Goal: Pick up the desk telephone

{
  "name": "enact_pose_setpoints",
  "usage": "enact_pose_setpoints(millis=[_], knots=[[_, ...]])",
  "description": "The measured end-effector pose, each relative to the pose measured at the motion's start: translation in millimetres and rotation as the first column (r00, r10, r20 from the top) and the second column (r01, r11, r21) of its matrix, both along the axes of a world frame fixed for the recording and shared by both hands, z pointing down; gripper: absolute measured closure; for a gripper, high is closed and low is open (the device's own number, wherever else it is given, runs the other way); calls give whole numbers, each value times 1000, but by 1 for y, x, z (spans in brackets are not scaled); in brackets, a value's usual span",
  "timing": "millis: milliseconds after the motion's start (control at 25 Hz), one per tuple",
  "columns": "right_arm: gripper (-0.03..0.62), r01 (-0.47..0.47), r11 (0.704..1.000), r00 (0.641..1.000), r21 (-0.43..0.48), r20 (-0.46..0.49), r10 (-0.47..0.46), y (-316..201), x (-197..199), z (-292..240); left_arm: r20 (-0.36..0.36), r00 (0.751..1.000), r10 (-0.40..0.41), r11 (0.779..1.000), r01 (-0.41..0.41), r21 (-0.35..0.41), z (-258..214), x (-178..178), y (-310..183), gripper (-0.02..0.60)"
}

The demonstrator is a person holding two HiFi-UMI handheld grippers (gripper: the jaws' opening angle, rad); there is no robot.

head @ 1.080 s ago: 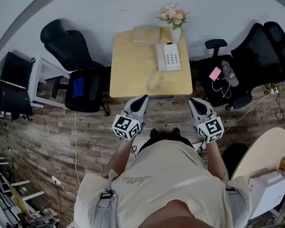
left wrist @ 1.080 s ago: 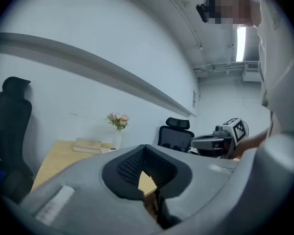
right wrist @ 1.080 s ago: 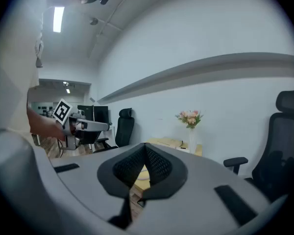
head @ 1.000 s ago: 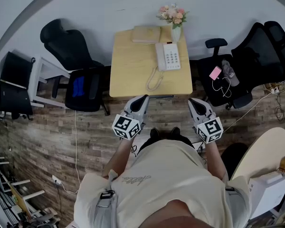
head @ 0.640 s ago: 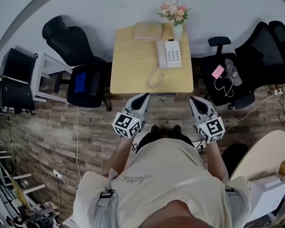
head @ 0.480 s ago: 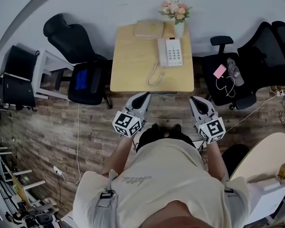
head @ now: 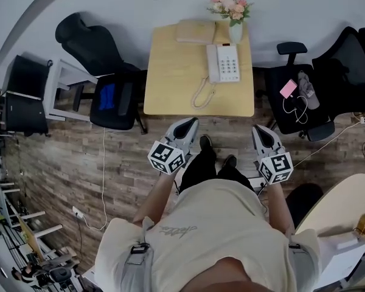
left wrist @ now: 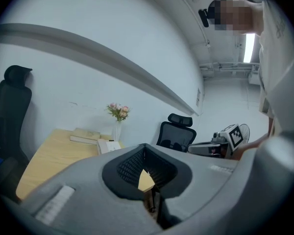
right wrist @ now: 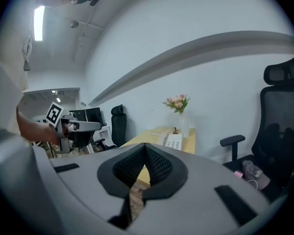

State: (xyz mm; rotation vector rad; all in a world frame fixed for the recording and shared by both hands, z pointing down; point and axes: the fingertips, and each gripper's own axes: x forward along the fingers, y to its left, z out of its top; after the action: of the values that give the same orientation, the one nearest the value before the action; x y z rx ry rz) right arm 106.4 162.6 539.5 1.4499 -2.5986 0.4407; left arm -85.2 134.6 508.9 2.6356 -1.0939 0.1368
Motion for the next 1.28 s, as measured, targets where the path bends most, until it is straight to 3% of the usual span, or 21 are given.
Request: enact_pose_setpoints(millis=[240,600,800,1040,1280], knots=[[599,-22,1000,1000,-9,-15,22,-47,-17,-7,-51,998,28,999,-28,-16,8,-17,-41,565],[599,-154,988,984,20,-84,156,-127,-23,-28,-97,989,110,993,-106,45,-12,-42,-126,565],[599,-207,978,972,-4,-117,205,-156,-29,-17,-127,982,138,990,-136,22,0,-52,-161,565],[599,-192,981,974,-31,-128,187,-183,-33,-14,-119,980,162,987,-163,-2,7,-49,-183,565],[599,-157,987,979,-20,-136,153,-220,-15,-5,-76,983,168,985,-170,-19,12,-22,-209,564]])
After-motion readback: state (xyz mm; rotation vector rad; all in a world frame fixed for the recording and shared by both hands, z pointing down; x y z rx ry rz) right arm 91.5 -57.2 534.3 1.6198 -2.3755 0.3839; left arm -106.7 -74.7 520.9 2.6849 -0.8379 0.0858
